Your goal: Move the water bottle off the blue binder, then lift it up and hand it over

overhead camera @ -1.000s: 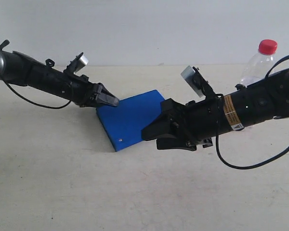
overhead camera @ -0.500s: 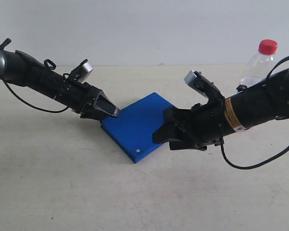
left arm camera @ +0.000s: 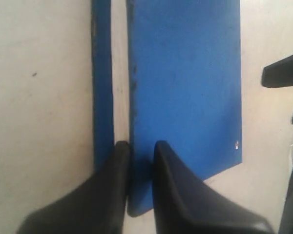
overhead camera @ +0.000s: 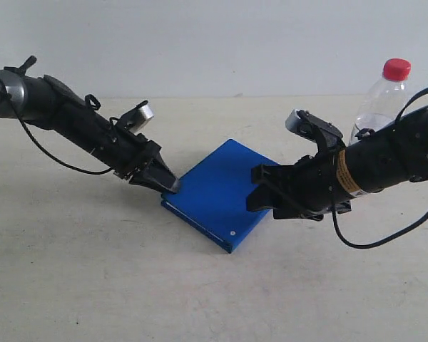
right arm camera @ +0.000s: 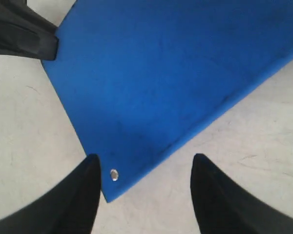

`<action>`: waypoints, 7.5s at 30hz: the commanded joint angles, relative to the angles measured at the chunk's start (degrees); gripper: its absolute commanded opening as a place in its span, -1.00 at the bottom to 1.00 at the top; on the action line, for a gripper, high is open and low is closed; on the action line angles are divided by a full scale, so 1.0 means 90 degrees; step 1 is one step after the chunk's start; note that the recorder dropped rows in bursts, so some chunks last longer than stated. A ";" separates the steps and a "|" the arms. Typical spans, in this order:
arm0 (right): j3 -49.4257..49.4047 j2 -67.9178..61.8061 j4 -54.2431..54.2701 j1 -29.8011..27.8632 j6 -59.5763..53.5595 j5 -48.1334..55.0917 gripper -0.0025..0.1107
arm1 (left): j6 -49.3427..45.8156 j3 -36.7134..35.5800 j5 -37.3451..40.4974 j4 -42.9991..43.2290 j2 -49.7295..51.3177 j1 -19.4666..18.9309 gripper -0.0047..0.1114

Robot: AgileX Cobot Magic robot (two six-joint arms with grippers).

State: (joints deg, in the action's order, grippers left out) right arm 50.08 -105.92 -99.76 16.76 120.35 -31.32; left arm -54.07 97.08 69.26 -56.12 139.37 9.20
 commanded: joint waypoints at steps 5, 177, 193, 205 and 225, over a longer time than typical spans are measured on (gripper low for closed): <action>-0.0027 -0.0015 -0.0021 -0.0022 -0.0017 0.0174 -0.08 | 0.0605 0.0020 0.0078 0.0578 -0.0231 0.0066 -0.84; -0.1772 0.0425 0.0980 -0.1233 -0.1101 -0.0561 -0.19 | 0.0347 -0.0123 0.0078 -0.1379 -0.0308 0.1571 0.11; -0.1735 0.0451 0.1058 -0.1233 -0.1389 -0.0541 -0.19 | 0.0250 -0.0123 0.0078 -0.1286 -0.0120 0.1522 -0.84; -0.1384 0.0455 0.0689 -0.1233 -0.1892 -0.1530 0.24 | 0.0156 -0.1284 0.0078 -0.0118 -0.1764 0.1034 -0.84; -0.1342 -0.0423 0.1736 -0.1233 -0.3026 -0.2117 0.33 | -0.0259 -0.2091 0.0078 -0.0832 -0.3255 0.1034 -0.84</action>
State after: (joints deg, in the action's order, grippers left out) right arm 37.79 -107.41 -87.62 5.68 96.89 -46.48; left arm -55.91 78.43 69.42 -60.21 111.82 18.54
